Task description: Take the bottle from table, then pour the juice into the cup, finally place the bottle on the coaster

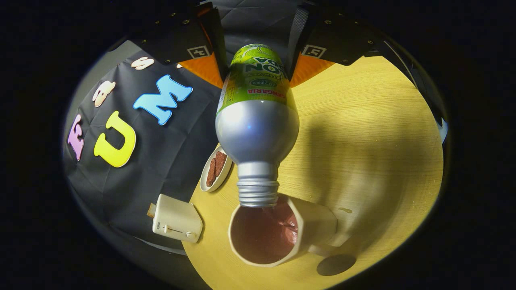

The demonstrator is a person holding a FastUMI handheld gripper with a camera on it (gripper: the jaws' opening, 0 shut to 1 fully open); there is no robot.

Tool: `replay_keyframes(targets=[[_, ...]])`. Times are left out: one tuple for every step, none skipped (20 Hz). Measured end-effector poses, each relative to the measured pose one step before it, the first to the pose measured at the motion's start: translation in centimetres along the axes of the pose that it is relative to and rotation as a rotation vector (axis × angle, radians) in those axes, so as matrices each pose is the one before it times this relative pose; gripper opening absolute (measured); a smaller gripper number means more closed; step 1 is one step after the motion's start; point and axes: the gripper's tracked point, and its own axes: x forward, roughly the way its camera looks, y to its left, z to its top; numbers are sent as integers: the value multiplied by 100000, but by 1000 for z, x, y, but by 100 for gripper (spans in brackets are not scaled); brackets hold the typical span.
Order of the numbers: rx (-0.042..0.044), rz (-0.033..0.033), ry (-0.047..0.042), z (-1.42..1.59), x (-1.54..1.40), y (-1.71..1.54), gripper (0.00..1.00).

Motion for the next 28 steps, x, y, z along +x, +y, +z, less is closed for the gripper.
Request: replay_keyframes(targets=[[-745, 40, 562, -51, -44, -145, 68], [-895, 40, 524, -25, -23, -92, 68], [-976, -14, 437, 43, -39, -117, 68], [-1005, 316, 510, -94, 54, -35, 68], [-1127, -98, 194, -8, -29, -156, 68], [-867, 51, 435, -91, 11, -56, 68], [-528, 28, 276, -64, 7, -61, 68], [-380, 117, 218, -2, -63, 30, 67], [-452, 30, 272, -34, -91, -74, 67], [-729, -62, 477, -80, 2, -70, 67], [-860, -53, 671, -133, -74, -126, 67], [-662, -136, 297, 49, -22, -112, 67], [-607, 39, 828, -87, -34, -128, 67], [-645, -31, 357, -101, -139, -121, 68], [-847, -213, 487, 76, 90, -126, 68], [-976, 6, 412, -47, -101, -65, 68], [-577, -240, 266, -25, -41, -193, 68], [-393, 369, 429, -94, 54, 33, 68], [-486, 1, 295, -55, -91, -85, 67], [-499, -346, 117, -74, -17, -45, 67], [-170, 301, -156, 34, -135, -24, 68], [10, 339, -347, 60, 84, 28, 68], [-268, 139, -177, 50, -54, -78, 67], [-672, -457, 55, 42, -10, -416, 67], [-615, -128, 84, 42, -67, -269, 67], [-383, 6, 75, -66, 35, 82, 67], [-613, 65, 52, -17, -86, -52, 67], [-443, 322, -21, 68, -96, 13, 67]])
